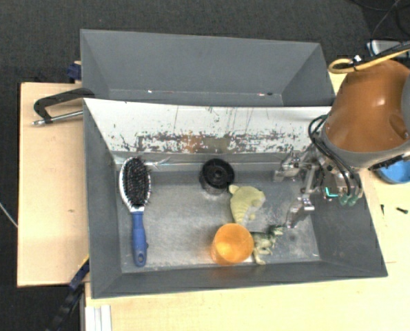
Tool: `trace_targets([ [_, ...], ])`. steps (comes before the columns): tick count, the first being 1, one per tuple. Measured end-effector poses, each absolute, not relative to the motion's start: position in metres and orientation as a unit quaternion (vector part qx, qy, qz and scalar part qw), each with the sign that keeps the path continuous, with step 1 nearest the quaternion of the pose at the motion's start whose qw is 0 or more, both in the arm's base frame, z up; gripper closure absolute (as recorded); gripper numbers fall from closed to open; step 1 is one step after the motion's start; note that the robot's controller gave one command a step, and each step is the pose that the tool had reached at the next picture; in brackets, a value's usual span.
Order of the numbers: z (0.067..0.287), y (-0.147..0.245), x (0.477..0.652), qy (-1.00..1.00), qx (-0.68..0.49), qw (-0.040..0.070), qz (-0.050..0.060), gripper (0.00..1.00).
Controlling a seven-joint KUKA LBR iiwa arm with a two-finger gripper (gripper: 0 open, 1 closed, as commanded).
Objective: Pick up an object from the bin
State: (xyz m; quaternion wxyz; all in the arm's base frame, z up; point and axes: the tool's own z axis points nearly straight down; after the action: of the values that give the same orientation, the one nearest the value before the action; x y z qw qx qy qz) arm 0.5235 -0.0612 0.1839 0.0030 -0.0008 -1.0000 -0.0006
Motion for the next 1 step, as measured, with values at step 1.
trace_targets([
  [1, 0.0899, -0.0518, 0.5235, -0.987, 0.159, -0.006, 0.002, 0.00],
])
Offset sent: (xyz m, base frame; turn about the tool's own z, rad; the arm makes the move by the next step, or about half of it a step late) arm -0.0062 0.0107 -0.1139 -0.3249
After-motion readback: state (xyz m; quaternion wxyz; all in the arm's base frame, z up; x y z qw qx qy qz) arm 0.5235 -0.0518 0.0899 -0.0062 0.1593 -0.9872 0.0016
